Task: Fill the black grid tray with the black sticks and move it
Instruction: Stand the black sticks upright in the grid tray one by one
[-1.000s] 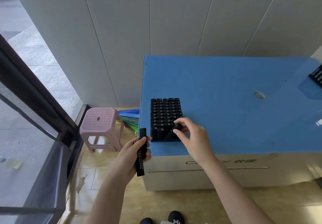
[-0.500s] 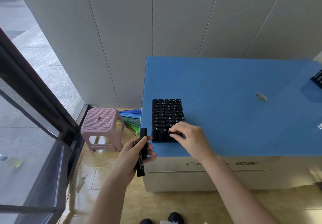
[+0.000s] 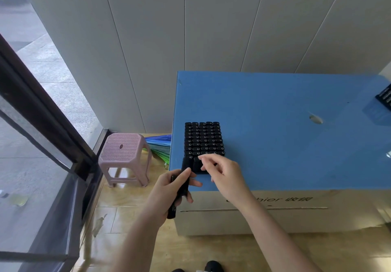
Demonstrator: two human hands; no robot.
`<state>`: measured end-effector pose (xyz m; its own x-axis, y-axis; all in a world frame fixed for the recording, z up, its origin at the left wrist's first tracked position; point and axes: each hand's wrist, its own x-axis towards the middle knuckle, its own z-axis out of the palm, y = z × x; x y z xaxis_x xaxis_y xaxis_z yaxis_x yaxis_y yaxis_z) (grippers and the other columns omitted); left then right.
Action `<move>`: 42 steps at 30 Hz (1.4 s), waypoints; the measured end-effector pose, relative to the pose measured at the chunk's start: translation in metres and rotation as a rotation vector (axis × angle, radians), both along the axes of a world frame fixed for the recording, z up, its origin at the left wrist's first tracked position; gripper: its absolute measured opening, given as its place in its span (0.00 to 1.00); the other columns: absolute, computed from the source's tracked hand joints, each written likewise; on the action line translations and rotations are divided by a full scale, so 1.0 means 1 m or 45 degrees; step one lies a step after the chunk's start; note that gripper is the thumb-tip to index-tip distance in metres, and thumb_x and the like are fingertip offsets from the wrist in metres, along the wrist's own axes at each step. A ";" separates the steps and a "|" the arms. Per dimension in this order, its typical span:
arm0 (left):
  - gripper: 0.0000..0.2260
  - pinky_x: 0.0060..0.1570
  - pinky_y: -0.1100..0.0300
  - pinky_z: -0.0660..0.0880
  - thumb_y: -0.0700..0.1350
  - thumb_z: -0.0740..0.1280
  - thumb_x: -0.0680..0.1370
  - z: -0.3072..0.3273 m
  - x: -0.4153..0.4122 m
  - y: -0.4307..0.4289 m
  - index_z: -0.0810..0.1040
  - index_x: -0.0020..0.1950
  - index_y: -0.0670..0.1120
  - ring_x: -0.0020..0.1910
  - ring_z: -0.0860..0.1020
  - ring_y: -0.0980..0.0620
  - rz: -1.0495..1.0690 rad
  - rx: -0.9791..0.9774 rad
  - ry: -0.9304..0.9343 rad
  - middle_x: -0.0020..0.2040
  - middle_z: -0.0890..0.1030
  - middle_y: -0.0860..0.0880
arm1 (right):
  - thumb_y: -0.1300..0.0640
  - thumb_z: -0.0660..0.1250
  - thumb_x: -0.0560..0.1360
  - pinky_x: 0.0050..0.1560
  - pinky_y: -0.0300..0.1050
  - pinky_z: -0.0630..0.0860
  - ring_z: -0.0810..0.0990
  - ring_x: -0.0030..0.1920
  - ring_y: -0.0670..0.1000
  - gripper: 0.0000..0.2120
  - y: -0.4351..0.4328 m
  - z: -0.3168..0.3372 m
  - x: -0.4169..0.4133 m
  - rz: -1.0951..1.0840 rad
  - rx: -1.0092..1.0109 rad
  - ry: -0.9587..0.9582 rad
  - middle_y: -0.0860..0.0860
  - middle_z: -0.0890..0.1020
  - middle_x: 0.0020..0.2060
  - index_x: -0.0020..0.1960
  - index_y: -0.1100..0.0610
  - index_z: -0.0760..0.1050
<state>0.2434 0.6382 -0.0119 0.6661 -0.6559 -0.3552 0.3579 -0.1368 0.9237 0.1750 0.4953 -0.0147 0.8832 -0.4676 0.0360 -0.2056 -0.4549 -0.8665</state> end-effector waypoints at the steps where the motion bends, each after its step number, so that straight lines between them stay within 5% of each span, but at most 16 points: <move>1: 0.11 0.20 0.67 0.62 0.46 0.61 0.79 0.001 -0.001 -0.001 0.77 0.49 0.38 0.22 0.73 0.53 -0.035 0.022 -0.030 0.42 0.85 0.43 | 0.48 0.60 0.77 0.36 0.32 0.70 0.73 0.32 0.38 0.12 0.002 0.002 0.000 0.025 0.100 0.051 0.42 0.79 0.37 0.54 0.49 0.78; 7: 0.08 0.20 0.67 0.61 0.43 0.67 0.76 0.001 -0.007 -0.003 0.79 0.46 0.38 0.21 0.70 0.55 -0.157 0.079 -0.139 0.40 0.84 0.44 | 0.53 0.69 0.73 0.35 0.34 0.74 0.76 0.31 0.40 0.04 0.002 0.009 -0.001 0.121 0.334 0.055 0.47 0.81 0.34 0.44 0.52 0.80; 13: 0.07 0.21 0.67 0.60 0.40 0.70 0.72 -0.002 -0.002 0.003 0.77 0.46 0.36 0.20 0.63 0.56 0.146 -0.054 -0.096 0.34 0.80 0.44 | 0.56 0.70 0.72 0.45 0.39 0.79 0.81 0.37 0.46 0.06 -0.008 0.004 -0.017 0.008 0.596 0.044 0.50 0.81 0.38 0.45 0.57 0.77; 17: 0.07 0.20 0.67 0.58 0.39 0.70 0.72 -0.003 -0.001 -0.002 0.76 0.44 0.36 0.19 0.61 0.56 0.175 -0.048 -0.088 0.23 0.68 0.50 | 0.52 0.70 0.71 0.48 0.36 0.74 0.79 0.41 0.44 0.09 -0.002 0.001 -0.024 0.185 0.361 0.166 0.45 0.82 0.39 0.50 0.49 0.76; 26: 0.08 0.21 0.66 0.55 0.39 0.60 0.79 -0.007 -0.003 -0.003 0.78 0.50 0.39 0.19 0.60 0.56 0.140 -0.074 -0.114 0.33 0.74 0.49 | 0.57 0.71 0.71 0.44 0.41 0.79 0.81 0.38 0.45 0.08 -0.008 -0.005 -0.027 0.049 0.148 0.050 0.47 0.81 0.40 0.48 0.52 0.75; 30: 0.08 0.21 0.67 0.56 0.39 0.60 0.80 -0.009 0.001 0.003 0.78 0.50 0.40 0.19 0.60 0.57 0.218 -0.081 -0.055 0.30 0.69 0.50 | 0.58 0.67 0.74 0.45 0.40 0.78 0.81 0.41 0.45 0.02 -0.026 -0.005 -0.025 -0.017 -0.039 -0.051 0.47 0.81 0.41 0.46 0.52 0.76; 35: 0.09 0.20 0.68 0.59 0.39 0.60 0.80 -0.009 0.002 0.007 0.79 0.48 0.41 0.20 0.61 0.57 0.253 -0.091 -0.023 0.28 0.67 0.51 | 0.58 0.70 0.72 0.44 0.31 0.74 0.79 0.38 0.41 0.07 -0.039 -0.008 -0.017 -0.093 -0.385 -0.098 0.42 0.79 0.41 0.50 0.53 0.76; 42: 0.08 0.22 0.67 0.59 0.39 0.59 0.80 -0.005 0.002 0.010 0.78 0.49 0.40 0.21 0.62 0.56 0.303 -0.130 0.029 0.28 0.67 0.50 | 0.57 0.71 0.72 0.39 0.39 0.77 0.80 0.37 0.46 0.07 -0.036 -0.014 -0.008 -0.021 -0.715 -0.165 0.46 0.81 0.41 0.48 0.56 0.76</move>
